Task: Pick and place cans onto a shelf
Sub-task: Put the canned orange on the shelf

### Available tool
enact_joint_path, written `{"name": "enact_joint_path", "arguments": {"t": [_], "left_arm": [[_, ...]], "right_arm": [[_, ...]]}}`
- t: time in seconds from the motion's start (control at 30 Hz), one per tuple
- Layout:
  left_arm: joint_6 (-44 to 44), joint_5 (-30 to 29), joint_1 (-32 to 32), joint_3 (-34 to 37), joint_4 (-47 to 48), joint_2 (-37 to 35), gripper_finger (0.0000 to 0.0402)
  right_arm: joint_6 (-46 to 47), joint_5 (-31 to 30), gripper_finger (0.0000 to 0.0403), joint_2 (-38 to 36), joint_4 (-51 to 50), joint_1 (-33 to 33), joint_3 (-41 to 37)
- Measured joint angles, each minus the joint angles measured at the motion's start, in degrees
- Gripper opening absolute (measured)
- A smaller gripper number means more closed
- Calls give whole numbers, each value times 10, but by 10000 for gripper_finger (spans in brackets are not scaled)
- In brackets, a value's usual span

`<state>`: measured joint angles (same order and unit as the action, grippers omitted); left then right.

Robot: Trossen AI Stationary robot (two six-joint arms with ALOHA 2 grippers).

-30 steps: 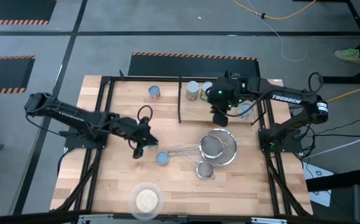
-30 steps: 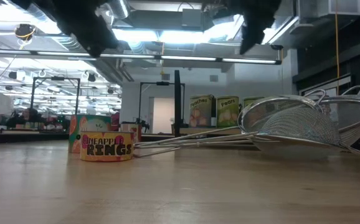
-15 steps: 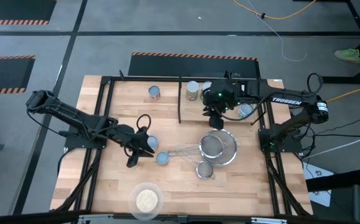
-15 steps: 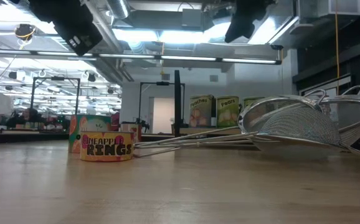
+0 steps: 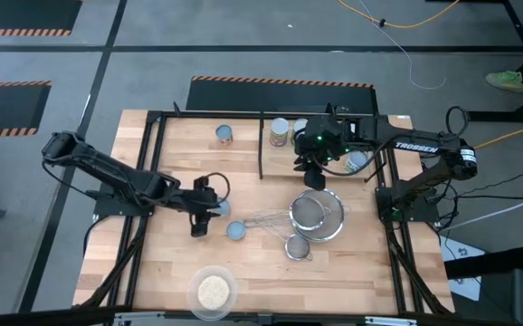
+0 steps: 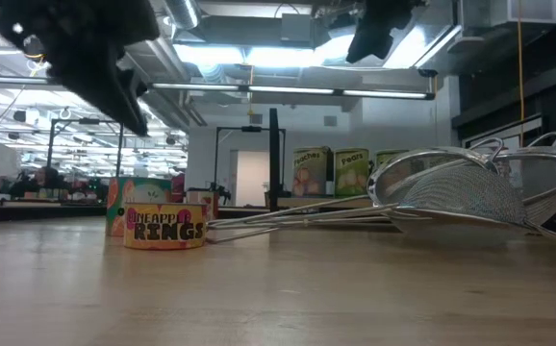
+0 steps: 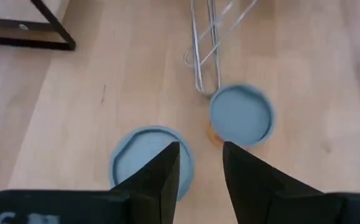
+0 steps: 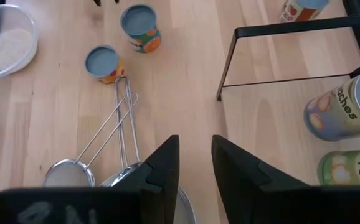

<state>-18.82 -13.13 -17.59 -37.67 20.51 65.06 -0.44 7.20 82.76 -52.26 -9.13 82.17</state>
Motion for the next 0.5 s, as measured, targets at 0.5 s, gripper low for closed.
{"name": "enact_joint_path", "arguments": {"t": [0.5], "left_arm": [[44, -10, 0, 0, -5, 116, 115]], "right_arm": [[0, 0, 99, 0, 3, 0, 0]]}}
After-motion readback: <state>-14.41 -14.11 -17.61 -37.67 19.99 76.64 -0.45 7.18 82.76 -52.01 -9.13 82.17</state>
